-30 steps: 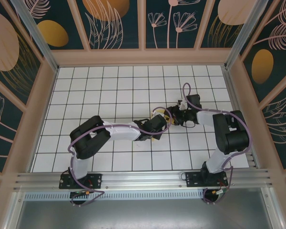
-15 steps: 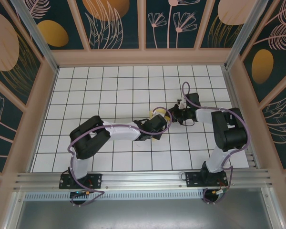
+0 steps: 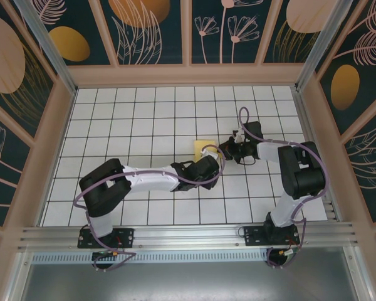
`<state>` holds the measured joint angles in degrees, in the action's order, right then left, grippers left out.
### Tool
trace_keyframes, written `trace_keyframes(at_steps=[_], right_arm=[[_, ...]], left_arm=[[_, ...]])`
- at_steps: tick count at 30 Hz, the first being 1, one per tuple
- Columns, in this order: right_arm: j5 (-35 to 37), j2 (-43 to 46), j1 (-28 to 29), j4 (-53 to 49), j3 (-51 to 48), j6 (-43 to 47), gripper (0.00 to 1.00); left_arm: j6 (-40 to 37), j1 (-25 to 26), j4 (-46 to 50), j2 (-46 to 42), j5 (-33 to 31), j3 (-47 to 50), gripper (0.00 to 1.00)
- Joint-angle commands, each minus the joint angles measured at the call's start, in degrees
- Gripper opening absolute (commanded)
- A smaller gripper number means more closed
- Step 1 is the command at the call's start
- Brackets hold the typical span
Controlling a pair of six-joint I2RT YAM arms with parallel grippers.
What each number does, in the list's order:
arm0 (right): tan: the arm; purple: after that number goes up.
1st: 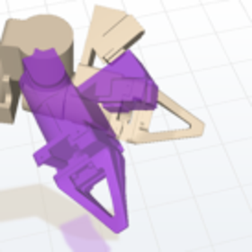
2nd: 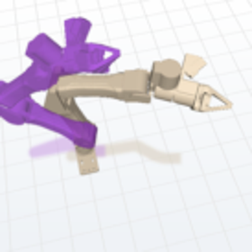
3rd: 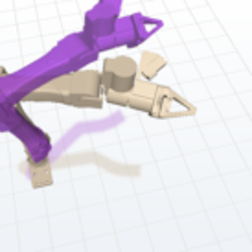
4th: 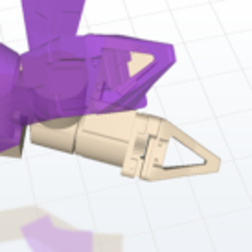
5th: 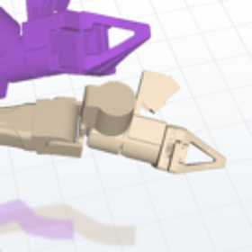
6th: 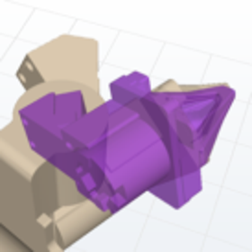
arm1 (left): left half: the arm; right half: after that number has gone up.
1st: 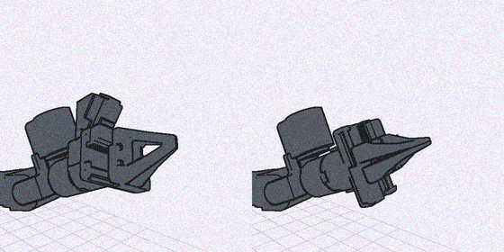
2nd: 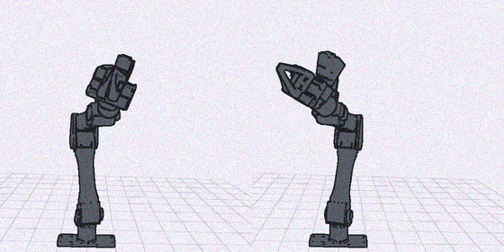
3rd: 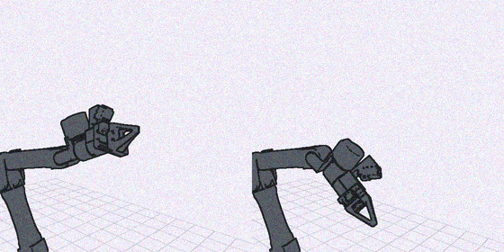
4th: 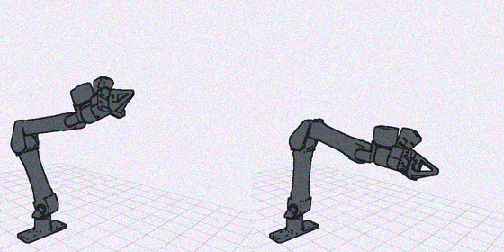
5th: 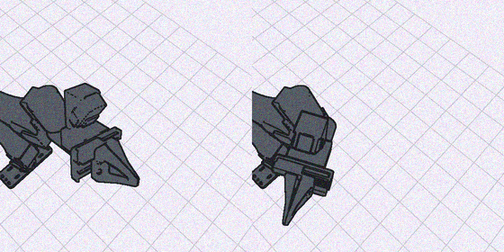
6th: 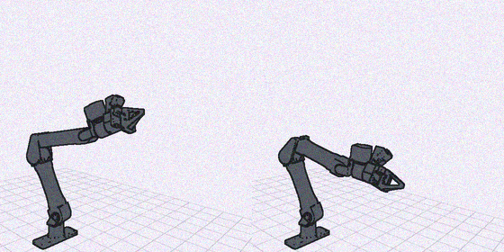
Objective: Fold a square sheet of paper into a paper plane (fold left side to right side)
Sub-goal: Fold the wing for the fifth time at the center of the table.
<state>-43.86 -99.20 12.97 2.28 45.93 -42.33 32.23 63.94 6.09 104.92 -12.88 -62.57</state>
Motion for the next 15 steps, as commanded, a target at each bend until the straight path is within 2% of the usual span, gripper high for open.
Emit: trace_keyframes(at_steps=[1, 8, 15], right_arm=[[0.3, -0.9, 0.6, -1.6, 1.3, 0.9, 0.0], [0.1, -1.1, 0.8, -1.9, 1.7, 1.0, 0.0], [0.2, -1.2, 0.9, -2.1, 1.9, 1.3, 0.0]], left_arm=[[3.1, 0.4, 4.6, -0.5, -2.7, -0.6, 0.5], [5.1, 0.4, 7.2, 2.1, -6.7, -2.5, 0.49], [5.1, 0.4, 8.1, 4.7, -7.1, -4.1, 0.41]])
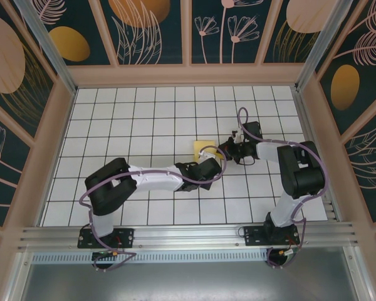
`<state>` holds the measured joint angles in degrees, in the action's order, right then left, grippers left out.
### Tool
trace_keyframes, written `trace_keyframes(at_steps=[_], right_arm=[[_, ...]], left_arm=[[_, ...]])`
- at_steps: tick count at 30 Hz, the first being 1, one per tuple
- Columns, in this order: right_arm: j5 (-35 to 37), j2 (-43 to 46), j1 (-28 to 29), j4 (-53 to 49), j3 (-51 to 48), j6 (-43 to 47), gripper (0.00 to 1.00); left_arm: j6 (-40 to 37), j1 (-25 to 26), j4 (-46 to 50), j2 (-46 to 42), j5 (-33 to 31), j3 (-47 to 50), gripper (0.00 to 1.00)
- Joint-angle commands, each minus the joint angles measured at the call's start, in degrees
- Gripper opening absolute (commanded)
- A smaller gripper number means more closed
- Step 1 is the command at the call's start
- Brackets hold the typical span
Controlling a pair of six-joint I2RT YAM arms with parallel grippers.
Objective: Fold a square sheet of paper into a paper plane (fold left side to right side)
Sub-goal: Fold the wing for the fifth time at the center of the table.
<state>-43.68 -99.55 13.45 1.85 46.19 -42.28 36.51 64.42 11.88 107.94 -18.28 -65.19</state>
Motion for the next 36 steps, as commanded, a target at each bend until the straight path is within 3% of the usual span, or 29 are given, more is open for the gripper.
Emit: trace_keyframes(at_steps=[1, 14, 20, 24, 36], right_arm=[[0.0, -0.9, 0.4, -1.7, 1.7, 1.2, 0.0], [0.2, -1.8, 0.5, -2.0, 2.2, 1.5, 0.0], [0.4, -2.0, 0.4, -2.3, 2.8, 1.5, 0.0], [0.5, -1.9, 0.4, -2.7, 3.5, 1.7, 0.0], [0.6, -1.7, 0.3, -3.0, 3.7, 1.7, 0.0]], left_arm=[[1.0, -0.1, 2.5, 2.0, -1.8, -1.6, 0.4], [1.4, -0.1, 4.3, 3.6, -1.5, -1.9, 0.27], [2.1, 0.0, 4.2, 2.8, -1.2, -0.5, 0.27], [2.3, 0.1, 3.9, 1.9, -1.1, 0.7, 0.34], [1.7, 0.7, 2.7, 0.9, -0.2, 2.1, 0.28]])
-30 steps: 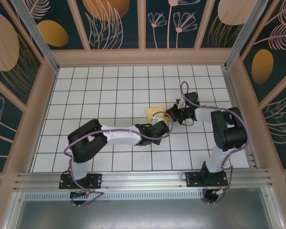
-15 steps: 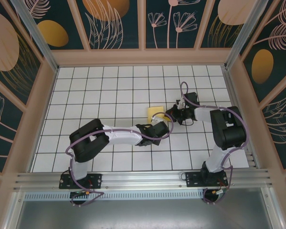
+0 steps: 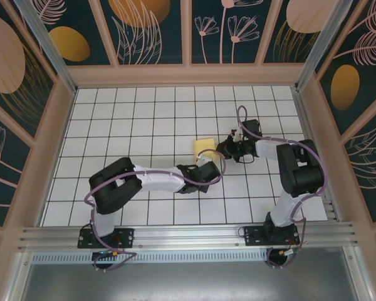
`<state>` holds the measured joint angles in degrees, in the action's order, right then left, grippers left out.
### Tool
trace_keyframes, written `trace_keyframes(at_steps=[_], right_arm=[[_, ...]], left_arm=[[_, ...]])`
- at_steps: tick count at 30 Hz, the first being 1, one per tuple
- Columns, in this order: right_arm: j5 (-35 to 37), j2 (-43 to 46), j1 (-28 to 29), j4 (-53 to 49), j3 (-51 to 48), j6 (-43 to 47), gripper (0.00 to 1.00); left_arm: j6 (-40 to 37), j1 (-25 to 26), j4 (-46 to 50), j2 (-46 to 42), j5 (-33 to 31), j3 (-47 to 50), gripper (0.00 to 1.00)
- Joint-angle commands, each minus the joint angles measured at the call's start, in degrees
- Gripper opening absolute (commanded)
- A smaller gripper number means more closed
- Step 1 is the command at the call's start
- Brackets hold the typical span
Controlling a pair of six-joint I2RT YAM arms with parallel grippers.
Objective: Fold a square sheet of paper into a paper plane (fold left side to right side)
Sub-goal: Fold the wing for the fifth time at the center of the table.
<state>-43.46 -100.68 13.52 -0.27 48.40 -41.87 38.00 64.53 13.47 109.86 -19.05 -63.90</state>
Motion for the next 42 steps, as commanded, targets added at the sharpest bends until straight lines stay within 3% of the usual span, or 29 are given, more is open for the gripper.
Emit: trace_keyframes(at_steps=[1, 21, 27, 37, 42], right_arm=[[0.5, -0.5, 0.2, -1.0, 1.4, 1.3, 0.0], [0.7, -0.7, 0.1, -1.4, 1.9, 1.6, 0.0], [0.5, -0.7, 0.2, -1.4, 1.6, 1.6, 0.0], [0.3, -0.7, 0.2, -1.5, 1.7, 1.7, 0.0], [0.4, -0.9, 0.2, -1.6, 1.6, 1.8, 0.0]], left_arm=[[0.2, 0.5, 1.1, -1.1, 0.6, 0.8, 0.28], [-0.4, 1.3, 0.7, -8.4, 1.0, 2.4, 0.32], [-2.4, 1.3, 1.2, -5.3, 0.0, -0.9, 0.38], [-1.2, 1.3, 5.6, 2.3, -4.2, -5.8, 0.37], [-0.9, 1.3, 6.0, 2.5, -3.4, -5.5, 0.34]])
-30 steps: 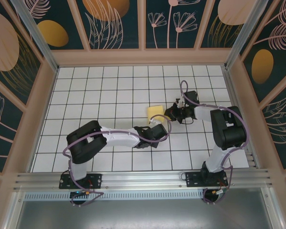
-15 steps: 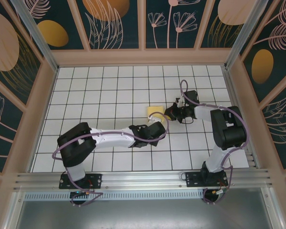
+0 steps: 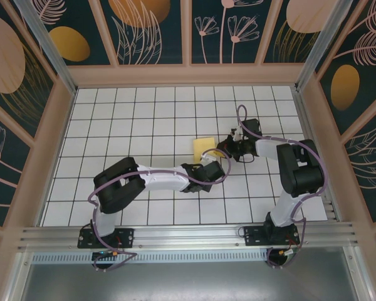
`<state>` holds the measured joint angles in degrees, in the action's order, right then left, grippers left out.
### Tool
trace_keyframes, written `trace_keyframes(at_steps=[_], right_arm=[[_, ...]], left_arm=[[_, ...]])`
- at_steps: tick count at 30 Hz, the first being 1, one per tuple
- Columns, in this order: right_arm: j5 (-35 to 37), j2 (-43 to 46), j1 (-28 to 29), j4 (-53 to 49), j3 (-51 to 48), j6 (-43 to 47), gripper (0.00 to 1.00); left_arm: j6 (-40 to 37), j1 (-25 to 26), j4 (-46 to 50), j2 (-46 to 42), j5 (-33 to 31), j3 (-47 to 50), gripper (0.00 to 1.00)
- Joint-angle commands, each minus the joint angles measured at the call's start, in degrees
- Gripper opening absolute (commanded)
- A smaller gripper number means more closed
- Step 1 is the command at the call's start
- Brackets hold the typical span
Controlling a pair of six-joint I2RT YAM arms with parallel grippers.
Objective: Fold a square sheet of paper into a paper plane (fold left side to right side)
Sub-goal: Fold the wing for the fifth time at the center of the table.
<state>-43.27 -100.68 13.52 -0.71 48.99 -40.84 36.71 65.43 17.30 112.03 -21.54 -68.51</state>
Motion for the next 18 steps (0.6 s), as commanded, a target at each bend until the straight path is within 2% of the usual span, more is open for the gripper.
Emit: trace_keyframes(at_steps=[1, 7, 18], right_arm=[[0.2, -1.0, 0.2, -1.1, 1.1, 0.8, 0.0], [0.2, -1.1, 0.2, -1.1, 1.3, 0.9, 0.0], [0.1, -1.6, -0.1, -1.5, 1.7, 1.1, 0.0]], left_arm=[[0.2, 0.4, 1.8, 0.3, -0.4, -0.5, 0.33], [0.7, 0.4, 1.3, -0.3, 0.9, 1.0, 0.25], [1.8, 0.4, 0.9, -2.1, 3.0, 3.7, 0.23]])
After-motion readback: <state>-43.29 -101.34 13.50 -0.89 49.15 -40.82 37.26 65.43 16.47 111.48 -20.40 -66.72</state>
